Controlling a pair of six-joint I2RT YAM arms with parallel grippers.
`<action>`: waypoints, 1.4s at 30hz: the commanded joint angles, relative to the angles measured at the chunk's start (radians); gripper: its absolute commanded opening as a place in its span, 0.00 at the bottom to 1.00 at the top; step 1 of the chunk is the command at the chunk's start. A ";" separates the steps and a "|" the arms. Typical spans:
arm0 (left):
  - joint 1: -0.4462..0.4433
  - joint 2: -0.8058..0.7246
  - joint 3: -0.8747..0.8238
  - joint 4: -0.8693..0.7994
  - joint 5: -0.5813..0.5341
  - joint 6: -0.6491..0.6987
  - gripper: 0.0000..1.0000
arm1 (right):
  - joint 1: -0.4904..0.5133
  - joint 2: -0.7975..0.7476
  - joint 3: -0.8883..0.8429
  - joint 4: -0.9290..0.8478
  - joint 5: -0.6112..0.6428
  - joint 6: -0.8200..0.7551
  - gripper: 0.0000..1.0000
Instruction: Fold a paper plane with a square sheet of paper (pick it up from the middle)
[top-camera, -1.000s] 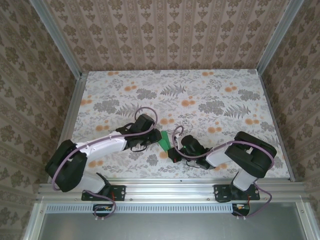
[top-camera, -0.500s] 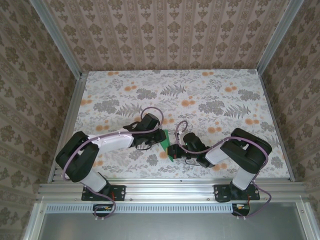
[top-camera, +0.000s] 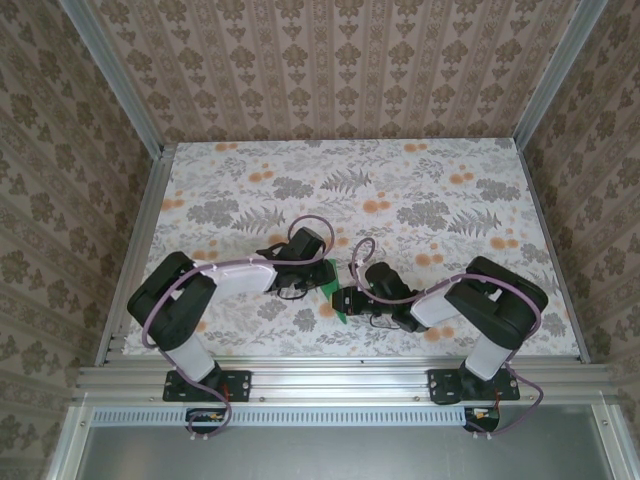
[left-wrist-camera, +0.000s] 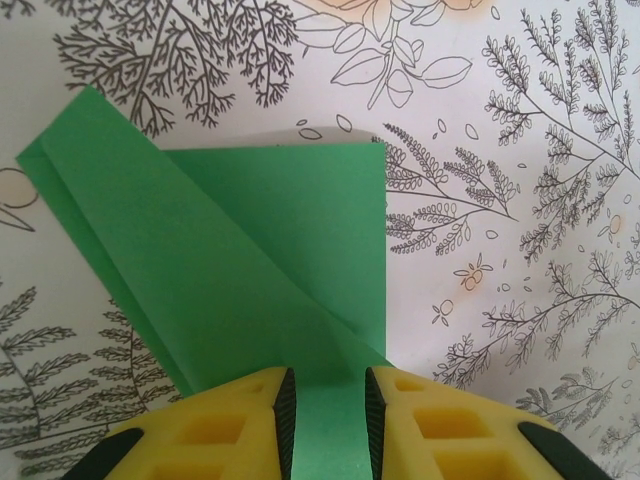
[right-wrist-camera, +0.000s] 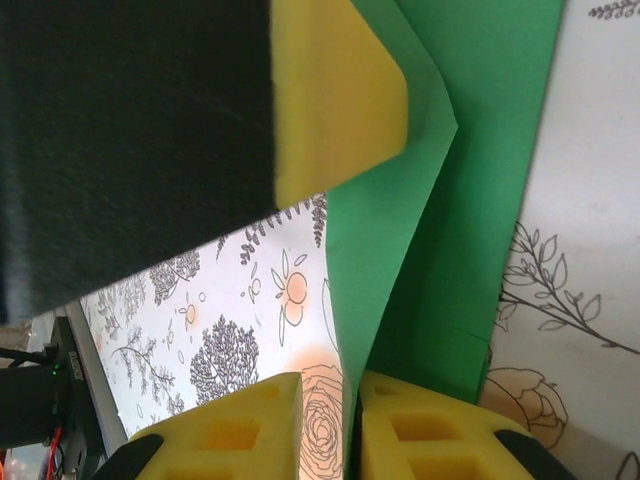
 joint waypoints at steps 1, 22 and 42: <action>-0.003 0.030 0.027 0.019 0.001 0.030 0.27 | -0.011 -0.014 0.000 -0.206 0.071 -0.002 0.24; -0.002 0.055 0.041 0.031 0.020 0.054 0.27 | -0.010 -0.130 0.162 -0.595 0.144 -0.056 0.41; 0.002 0.025 0.071 0.012 0.045 0.077 0.28 | -0.056 -0.029 0.136 -0.519 0.046 0.019 0.19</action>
